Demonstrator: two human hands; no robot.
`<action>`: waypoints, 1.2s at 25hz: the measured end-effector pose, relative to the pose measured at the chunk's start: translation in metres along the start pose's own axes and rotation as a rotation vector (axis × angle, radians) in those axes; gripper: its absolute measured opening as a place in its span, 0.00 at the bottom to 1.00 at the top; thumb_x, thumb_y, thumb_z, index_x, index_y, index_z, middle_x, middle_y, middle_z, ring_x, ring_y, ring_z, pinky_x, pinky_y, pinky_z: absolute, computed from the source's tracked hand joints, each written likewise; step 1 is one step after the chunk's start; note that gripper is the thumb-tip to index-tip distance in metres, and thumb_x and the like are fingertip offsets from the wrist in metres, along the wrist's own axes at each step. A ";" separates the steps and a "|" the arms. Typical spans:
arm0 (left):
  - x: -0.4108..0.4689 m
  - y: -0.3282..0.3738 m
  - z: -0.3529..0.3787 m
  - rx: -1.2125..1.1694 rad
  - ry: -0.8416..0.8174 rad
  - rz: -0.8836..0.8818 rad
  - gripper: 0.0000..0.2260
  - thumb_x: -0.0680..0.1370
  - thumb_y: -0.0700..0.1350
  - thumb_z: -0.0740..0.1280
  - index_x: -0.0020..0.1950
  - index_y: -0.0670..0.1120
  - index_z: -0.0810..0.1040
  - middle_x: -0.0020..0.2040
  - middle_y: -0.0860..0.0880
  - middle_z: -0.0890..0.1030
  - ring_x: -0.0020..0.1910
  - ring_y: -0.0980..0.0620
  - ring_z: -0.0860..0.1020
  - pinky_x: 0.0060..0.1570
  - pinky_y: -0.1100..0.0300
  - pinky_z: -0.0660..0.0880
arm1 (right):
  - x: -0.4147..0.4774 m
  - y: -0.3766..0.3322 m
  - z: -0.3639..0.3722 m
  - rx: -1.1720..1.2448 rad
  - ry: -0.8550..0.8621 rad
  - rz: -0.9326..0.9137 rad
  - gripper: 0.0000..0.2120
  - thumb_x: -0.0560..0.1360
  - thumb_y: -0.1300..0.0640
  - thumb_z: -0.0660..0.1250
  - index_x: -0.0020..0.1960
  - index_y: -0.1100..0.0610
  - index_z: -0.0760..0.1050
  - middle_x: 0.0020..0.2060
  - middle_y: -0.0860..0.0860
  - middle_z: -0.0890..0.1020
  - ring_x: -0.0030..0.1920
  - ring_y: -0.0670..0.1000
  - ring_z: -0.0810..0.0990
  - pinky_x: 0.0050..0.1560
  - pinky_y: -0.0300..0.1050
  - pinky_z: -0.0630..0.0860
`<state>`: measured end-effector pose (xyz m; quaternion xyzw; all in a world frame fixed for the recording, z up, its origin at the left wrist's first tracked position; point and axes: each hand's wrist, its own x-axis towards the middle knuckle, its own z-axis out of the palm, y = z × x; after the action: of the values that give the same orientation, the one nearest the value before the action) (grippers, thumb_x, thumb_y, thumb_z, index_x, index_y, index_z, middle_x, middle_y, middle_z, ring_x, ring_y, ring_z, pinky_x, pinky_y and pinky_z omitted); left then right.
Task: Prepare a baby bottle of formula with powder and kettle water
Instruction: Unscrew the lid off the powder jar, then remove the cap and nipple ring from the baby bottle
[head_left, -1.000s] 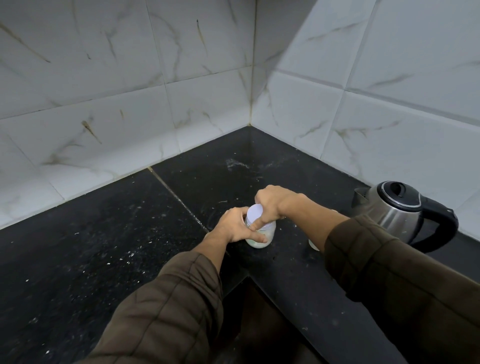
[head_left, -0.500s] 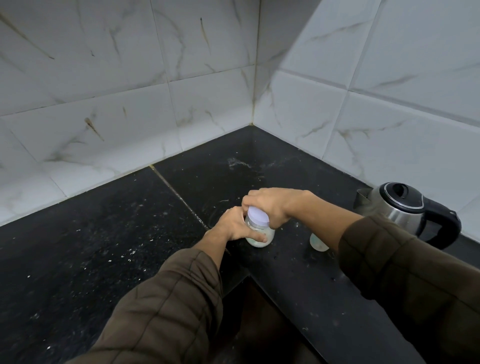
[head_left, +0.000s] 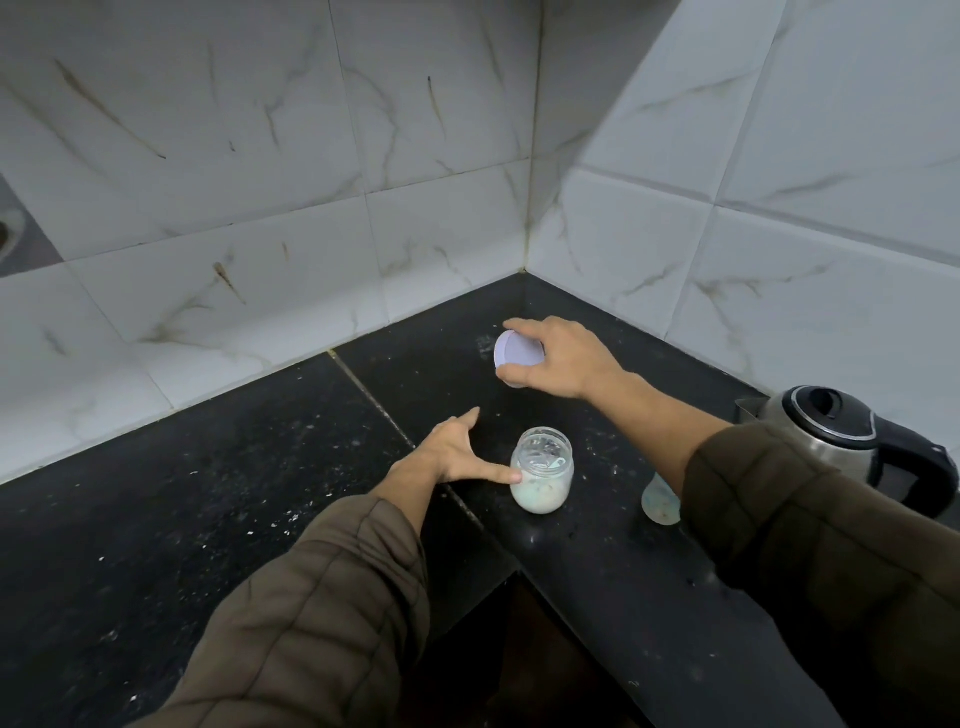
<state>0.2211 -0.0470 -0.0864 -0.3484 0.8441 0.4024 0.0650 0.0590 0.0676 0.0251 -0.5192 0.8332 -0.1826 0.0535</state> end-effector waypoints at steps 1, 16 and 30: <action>0.001 -0.008 -0.008 0.011 0.010 -0.041 0.67 0.58 0.66 0.84 0.86 0.52 0.48 0.85 0.44 0.54 0.84 0.44 0.51 0.81 0.44 0.55 | 0.003 -0.005 0.004 0.030 0.013 0.027 0.35 0.70 0.38 0.75 0.73 0.44 0.71 0.62 0.53 0.80 0.62 0.57 0.78 0.58 0.52 0.76; 0.019 -0.083 -0.052 0.253 0.452 -0.100 0.32 0.79 0.43 0.67 0.83 0.47 0.63 0.82 0.48 0.64 0.82 0.46 0.58 0.79 0.49 0.61 | 0.045 -0.062 0.130 -0.542 -0.417 0.021 0.24 0.72 0.32 0.70 0.52 0.52 0.75 0.44 0.49 0.78 0.56 0.56 0.81 0.70 0.58 0.61; 0.040 -0.026 -0.048 0.275 0.480 0.107 0.29 0.80 0.42 0.65 0.82 0.46 0.66 0.80 0.47 0.68 0.80 0.46 0.62 0.78 0.49 0.62 | 0.052 -0.029 0.075 -0.320 -0.246 0.115 0.19 0.77 0.39 0.68 0.57 0.53 0.78 0.53 0.54 0.83 0.57 0.59 0.81 0.64 0.58 0.69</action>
<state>0.2159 -0.1144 -0.0862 -0.3768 0.8991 0.1929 -0.1114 0.0803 -0.0087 -0.0288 -0.4911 0.8670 0.0201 0.0820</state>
